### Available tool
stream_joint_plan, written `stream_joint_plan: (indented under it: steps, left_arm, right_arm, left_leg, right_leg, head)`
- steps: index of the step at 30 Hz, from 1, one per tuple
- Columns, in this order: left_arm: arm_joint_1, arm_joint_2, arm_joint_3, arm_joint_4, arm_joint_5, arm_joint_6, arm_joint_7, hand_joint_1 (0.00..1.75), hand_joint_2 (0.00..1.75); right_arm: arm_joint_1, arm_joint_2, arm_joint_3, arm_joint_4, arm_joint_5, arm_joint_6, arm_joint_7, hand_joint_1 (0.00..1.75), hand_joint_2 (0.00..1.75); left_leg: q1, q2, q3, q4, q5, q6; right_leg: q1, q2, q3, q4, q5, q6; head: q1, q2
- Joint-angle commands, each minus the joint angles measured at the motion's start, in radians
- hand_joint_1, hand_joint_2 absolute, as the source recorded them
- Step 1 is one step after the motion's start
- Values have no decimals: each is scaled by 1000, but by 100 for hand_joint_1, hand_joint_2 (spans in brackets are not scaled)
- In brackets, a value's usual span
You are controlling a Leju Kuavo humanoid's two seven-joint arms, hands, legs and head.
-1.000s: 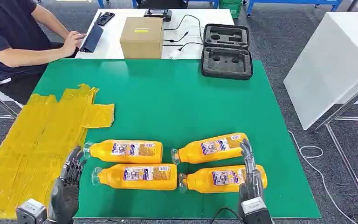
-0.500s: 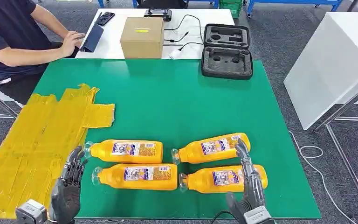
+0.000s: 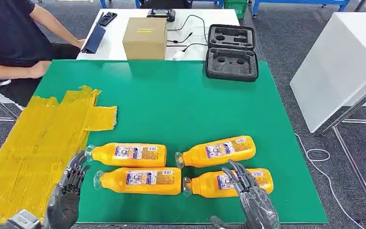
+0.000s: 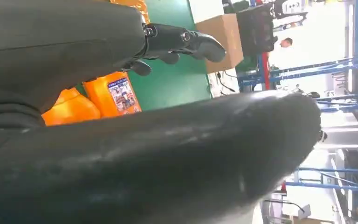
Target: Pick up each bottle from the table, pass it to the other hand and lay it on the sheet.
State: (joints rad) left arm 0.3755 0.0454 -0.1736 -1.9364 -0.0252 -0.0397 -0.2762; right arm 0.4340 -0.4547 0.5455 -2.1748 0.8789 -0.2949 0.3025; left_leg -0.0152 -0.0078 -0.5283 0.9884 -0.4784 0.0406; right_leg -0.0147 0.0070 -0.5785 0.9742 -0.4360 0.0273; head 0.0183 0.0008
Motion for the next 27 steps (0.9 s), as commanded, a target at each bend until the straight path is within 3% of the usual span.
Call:
stream_joint_plan:
  steps: [1, 9, 13, 15, 20, 27]
  left_arm:
    - [-21, -105, 93, -22, -38, -84, 51, 0, 0]
    - [-24, -108, 99, -21, -39, -91, 55, 0, 0]
    - [-31, -114, 127, -28, -36, -120, 55, 0, 0]
    - [-27, -106, 134, -19, -29, -129, 55, 0, 0]
    - [41, -131, 189, -59, -34, -112, 25, 0, 0]
    - [103, -167, 239, -112, -42, -139, 12, 0, 0]
  right_arm:
    - [24, 62, -107, 9, 109, 178, 95, 0, 175]
    - [28, 66, -117, 17, 116, 183, 92, 0, 175]
    - [33, 98, -198, 77, 114, 221, 87, 0, 175]
    - [47, 68, -222, 125, 33, 228, 42, 0, 175]
    - [65, -123, -138, 233, -38, 104, 46, 0, 175]
    - [-8, -172, -77, 329, -83, 74, 68, 0, 175]
  left_leg:
    - [2, 0, 3, -1, -1, -4]
    - [1, 0, 4, -1, -1, -3]
    - [2, 0, 5, -2, -1, -4]
    - [2, 0, 5, -2, -1, -4]
    - [1, 1, 4, -2, -1, -2]
    - [1, 5, 6, -2, -3, -2]
  right_leg:
    - [2, -1, 4, -2, -1, -2]
    - [1, -1, 4, -2, -1, -1]
    - [2, -1, 5, -3, -1, -2]
    - [2, -1, 5, -3, 0, -2]
    - [1, 0, 5, -3, 0, -1]
    - [1, 4, 6, -4, 0, -1]
  head:
    - [0, 0]
    - [0, 0]
    - [0, 0]
    - [0, 0]
    - [0, 0]
    - [0, 0]
